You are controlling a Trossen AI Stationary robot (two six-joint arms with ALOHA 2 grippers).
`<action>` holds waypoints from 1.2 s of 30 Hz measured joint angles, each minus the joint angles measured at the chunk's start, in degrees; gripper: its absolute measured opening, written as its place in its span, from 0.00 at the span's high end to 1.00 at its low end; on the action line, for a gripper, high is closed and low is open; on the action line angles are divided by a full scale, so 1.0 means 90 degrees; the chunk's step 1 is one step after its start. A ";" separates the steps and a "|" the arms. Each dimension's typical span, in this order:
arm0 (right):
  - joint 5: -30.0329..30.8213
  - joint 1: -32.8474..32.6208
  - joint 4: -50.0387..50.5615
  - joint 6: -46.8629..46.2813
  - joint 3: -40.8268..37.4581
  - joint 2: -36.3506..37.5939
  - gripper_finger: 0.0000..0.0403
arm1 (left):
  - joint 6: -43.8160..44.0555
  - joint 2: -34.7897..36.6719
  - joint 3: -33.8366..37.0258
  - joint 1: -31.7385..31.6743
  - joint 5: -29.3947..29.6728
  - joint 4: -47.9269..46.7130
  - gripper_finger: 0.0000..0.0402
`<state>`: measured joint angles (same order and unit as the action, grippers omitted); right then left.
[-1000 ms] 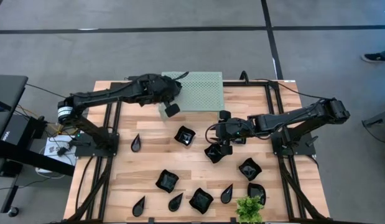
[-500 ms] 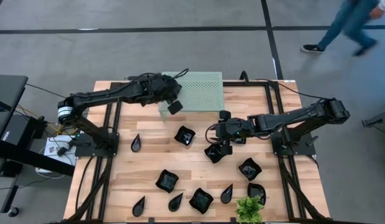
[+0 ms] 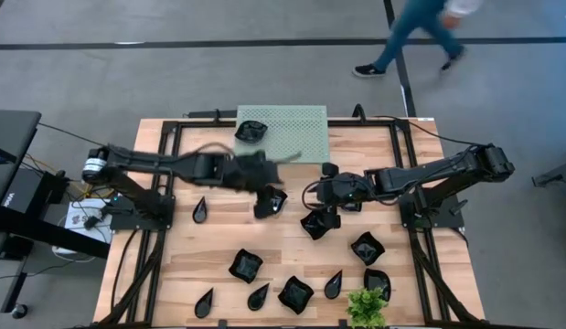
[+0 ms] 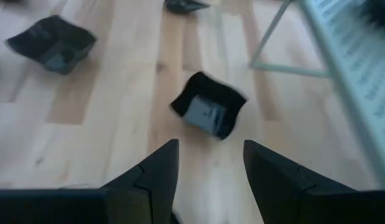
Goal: Pick & Place Mini shaped plates
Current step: Put the distorted square plate on the shelf
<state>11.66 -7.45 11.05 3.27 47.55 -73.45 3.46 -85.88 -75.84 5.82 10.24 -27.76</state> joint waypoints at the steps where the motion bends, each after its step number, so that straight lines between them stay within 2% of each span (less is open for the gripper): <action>1: -0.0022 -0.0052 0.0063 -0.0087 0.0000 0.0000 0.57 | 0.0053 0.0024 0.0101 0.0170 -0.0004 -0.0007 0.77; 4: -0.0058 -0.0258 0.0238 -0.0367 0.0000 0.0000 0.57 | 0.0373 0.0041 0.0412 0.0650 0.0131 -0.0008 0.77; 11: 0.0051 -0.0816 0.0575 -0.1326 0.0015 -0.0243 0.57 | 0.1332 0.0041 0.1286 0.1455 0.1181 0.0043 0.77; 13: 0.0058 -0.0978 0.1082 -0.1856 -0.0003 -0.0330 0.57 | 0.1669 0.0041 0.1495 0.1570 0.1321 0.0059 0.77; 18: 0.0046 -0.1409 0.2339 -0.3036 -0.0005 -0.0583 0.57 | 0.2024 0.0043 0.1897 0.1682 0.1343 0.0111 0.77; 21: -0.0007 -0.1721 0.2947 -0.3323 -0.0002 -0.0619 0.57 | 0.2026 0.0043 0.2074 0.1676 0.1355 0.0123 0.77; 26: -0.0954 -0.2210 0.3703 -0.3828 0.0000 -0.0619 0.57 | 0.2029 0.0043 0.2124 0.1644 0.1389 0.0168 0.77; 29: -0.1321 -0.2524 0.3995 -0.4386 0.0000 -0.0617 0.57 | 0.2030 0.0043 0.2124 0.1649 0.1387 0.0291 0.77; 36: -0.1318 -0.3222 0.4012 -0.5317 0.0000 -0.0617 0.57 | 0.2031 0.0043 0.2124 0.1647 0.1387 0.0450 0.77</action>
<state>-0.21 -36.45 47.16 -44.58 47.55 -79.00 21.74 -85.49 -56.73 20.64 22.72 -23.71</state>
